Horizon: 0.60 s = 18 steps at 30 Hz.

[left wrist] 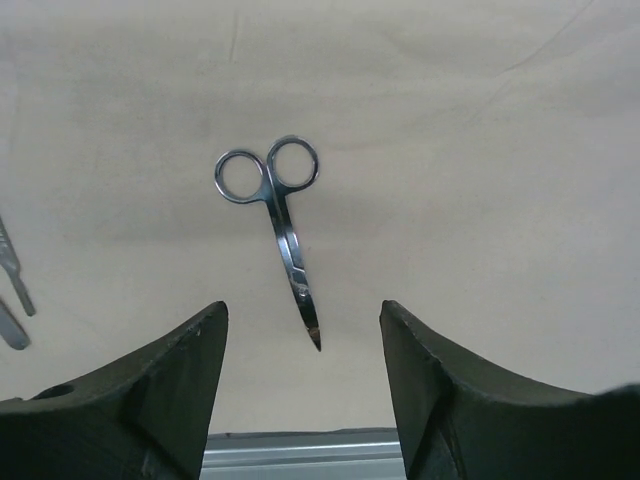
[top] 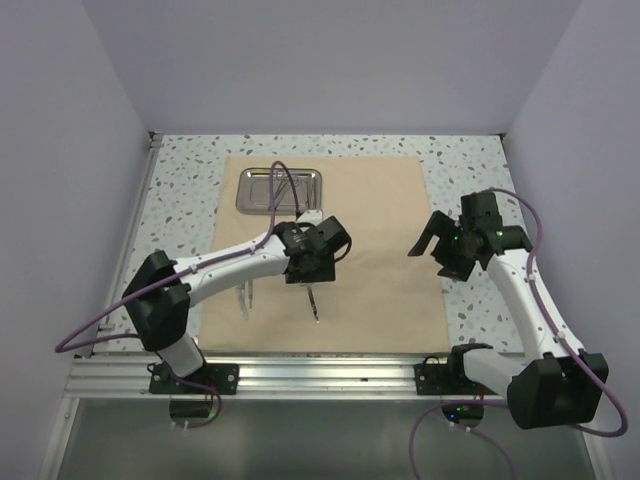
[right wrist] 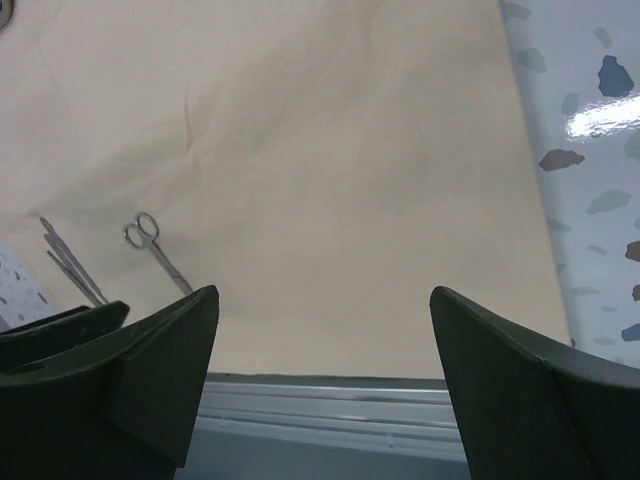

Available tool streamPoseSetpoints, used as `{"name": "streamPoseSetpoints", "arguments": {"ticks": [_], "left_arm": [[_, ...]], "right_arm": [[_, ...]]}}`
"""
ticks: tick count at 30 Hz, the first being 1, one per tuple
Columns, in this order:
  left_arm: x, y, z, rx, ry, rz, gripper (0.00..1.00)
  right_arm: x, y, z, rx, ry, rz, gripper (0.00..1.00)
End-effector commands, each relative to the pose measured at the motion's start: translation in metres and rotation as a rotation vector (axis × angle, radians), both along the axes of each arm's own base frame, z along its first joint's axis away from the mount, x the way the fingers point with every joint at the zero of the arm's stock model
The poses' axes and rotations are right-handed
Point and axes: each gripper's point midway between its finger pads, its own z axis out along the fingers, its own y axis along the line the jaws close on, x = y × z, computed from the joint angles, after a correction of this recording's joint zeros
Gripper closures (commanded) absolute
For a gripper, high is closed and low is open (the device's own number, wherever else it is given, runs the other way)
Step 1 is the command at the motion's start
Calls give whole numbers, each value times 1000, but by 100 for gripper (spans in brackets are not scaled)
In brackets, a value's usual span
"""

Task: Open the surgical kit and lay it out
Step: Place the medical item in the surgical kit, then pick up the medical item from the container.

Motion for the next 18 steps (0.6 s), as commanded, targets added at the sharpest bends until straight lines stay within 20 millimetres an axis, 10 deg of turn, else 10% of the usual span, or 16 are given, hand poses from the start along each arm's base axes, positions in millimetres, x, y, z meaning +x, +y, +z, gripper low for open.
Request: {"name": "streamPoseSetpoints", "arguments": {"ticks": [1,8,12,18], "left_arm": [[43,5,57,12,-140,-4,34],[187,78,70,56,-235,-13,38],[258,89,72,75,-297,-62,41],[310,81,38,104,-302,-148,42]], "right_arm": [[-2,-7,3,-27,-16,-31,9],[12,-25,23,-111,-34,-68,8],[21,-32,30,-146,-42,-88,8],[23,-39,16,-186,12,-99,8]]}}
